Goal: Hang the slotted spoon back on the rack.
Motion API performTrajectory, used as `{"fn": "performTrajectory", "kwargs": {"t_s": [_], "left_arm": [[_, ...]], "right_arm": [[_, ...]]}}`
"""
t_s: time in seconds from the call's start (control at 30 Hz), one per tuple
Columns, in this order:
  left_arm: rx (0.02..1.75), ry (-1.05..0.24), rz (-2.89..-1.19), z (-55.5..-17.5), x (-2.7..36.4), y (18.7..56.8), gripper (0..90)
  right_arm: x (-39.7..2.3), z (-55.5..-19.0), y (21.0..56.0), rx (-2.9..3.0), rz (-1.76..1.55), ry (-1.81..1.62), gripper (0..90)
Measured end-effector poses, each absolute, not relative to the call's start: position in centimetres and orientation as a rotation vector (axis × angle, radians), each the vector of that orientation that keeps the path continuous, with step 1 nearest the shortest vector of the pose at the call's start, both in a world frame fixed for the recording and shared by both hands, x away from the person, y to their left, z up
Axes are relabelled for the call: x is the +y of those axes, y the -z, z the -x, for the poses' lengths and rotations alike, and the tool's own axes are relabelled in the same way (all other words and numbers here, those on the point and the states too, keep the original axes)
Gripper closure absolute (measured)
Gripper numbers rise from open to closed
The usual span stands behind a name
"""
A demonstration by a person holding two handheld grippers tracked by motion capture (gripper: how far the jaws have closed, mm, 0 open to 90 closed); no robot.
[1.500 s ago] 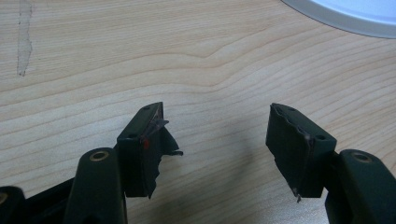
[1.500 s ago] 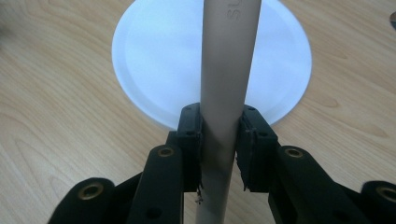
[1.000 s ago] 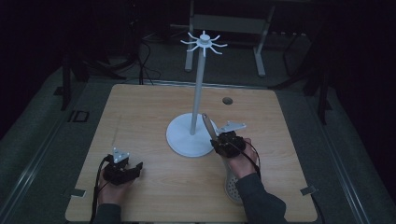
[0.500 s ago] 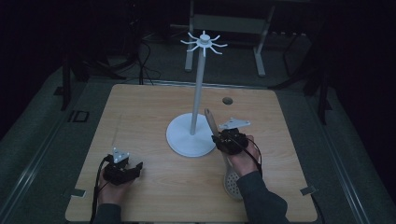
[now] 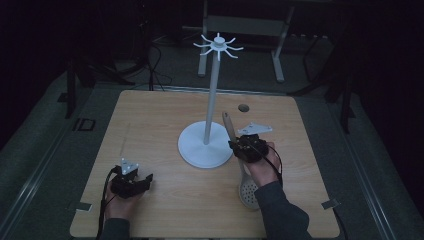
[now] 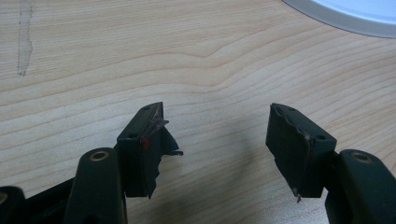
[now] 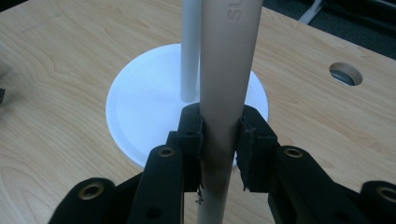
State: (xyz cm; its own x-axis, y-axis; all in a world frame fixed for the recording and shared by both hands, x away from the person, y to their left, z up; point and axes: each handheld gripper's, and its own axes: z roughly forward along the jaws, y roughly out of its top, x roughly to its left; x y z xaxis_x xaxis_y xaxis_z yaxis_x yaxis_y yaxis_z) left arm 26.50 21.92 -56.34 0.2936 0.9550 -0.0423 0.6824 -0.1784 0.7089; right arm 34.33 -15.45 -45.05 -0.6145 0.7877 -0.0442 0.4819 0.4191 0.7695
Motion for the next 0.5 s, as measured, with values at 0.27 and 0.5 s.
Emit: {"fn": "performTrajectory", "kwargs": {"t_s": [0.27, 0.5], "left_arm": [[1.459, -0.558, -1.938, -26.5, 21.9, 56.4, 37.9], [1.459, -0.557, -1.934, -26.5, 22.0, 56.3, 37.9]], "right_arm": [[-15.6, -34.3, 44.4, 2.258, -1.079, -1.066, 72.9], [-15.5, -34.3, 43.8, 2.239, -1.068, -1.090, 72.9]]}}
